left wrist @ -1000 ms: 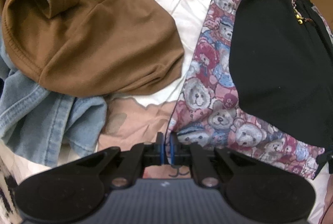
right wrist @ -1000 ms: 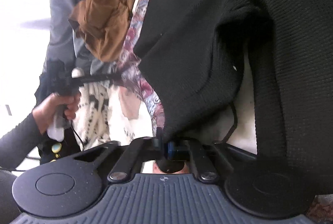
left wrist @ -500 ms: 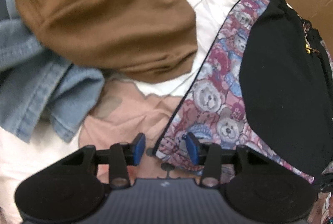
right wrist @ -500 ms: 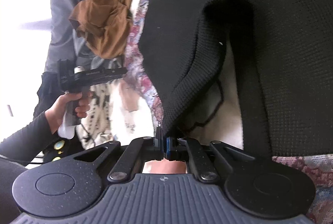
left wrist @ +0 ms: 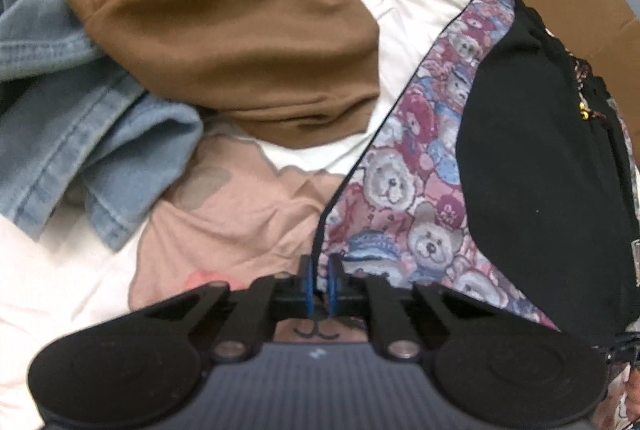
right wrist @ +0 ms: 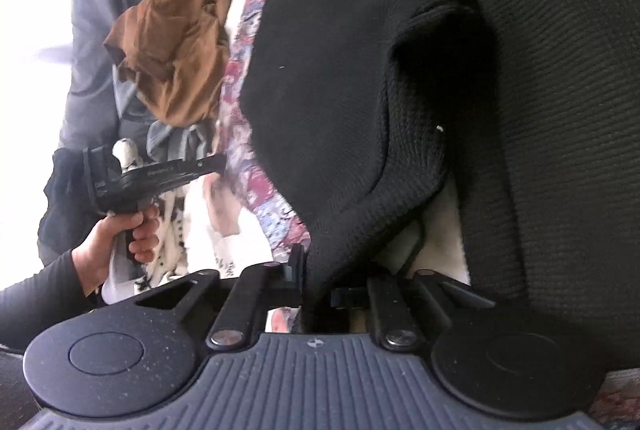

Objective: Fold clothes

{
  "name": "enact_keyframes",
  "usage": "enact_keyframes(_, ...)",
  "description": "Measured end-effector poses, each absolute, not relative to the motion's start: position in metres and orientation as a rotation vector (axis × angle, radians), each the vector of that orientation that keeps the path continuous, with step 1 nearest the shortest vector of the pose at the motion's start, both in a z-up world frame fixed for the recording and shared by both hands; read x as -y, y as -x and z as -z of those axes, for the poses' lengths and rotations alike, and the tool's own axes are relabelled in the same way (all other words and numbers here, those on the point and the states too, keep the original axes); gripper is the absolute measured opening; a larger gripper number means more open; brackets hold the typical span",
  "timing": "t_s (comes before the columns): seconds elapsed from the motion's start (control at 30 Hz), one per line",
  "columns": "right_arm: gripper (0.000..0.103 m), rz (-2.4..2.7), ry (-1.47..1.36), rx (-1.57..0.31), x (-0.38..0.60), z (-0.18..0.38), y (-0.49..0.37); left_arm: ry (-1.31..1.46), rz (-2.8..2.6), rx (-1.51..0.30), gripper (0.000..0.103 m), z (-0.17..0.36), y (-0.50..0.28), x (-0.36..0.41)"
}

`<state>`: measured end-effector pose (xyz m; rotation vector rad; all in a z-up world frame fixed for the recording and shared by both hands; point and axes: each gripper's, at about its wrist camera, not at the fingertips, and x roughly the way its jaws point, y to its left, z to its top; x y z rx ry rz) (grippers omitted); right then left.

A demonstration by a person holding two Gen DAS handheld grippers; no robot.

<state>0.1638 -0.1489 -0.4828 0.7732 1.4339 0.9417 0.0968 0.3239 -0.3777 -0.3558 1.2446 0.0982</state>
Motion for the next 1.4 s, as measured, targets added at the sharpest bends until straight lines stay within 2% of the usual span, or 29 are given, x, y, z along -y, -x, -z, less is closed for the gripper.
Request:
enact_keyframes(0.37,0.008,-1.023,-0.781,-1.485,0.13,0.477,-0.157,0.352,-0.091,-1.212,0.006,0.348,-0.091,-0.329)
enact_keyframes(0.57,0.002,-1.029,-0.801,-1.487,0.138,0.472,-0.154,0.328,-0.085,-1.217,0.006,0.341,-0.09,-0.327)
enact_keyframes(1.1,0.001,-0.916,-0.74,-1.571,0.129,0.505,-0.14,0.241,-0.132,-1.312,0.006,0.385,-0.103,-0.321)
enact_keyframes(1.4,0.001,-0.945,-0.719,-1.548,0.117,0.498,-0.134,0.19,-0.179,-1.292,0.006,0.37,-0.106,-0.321)
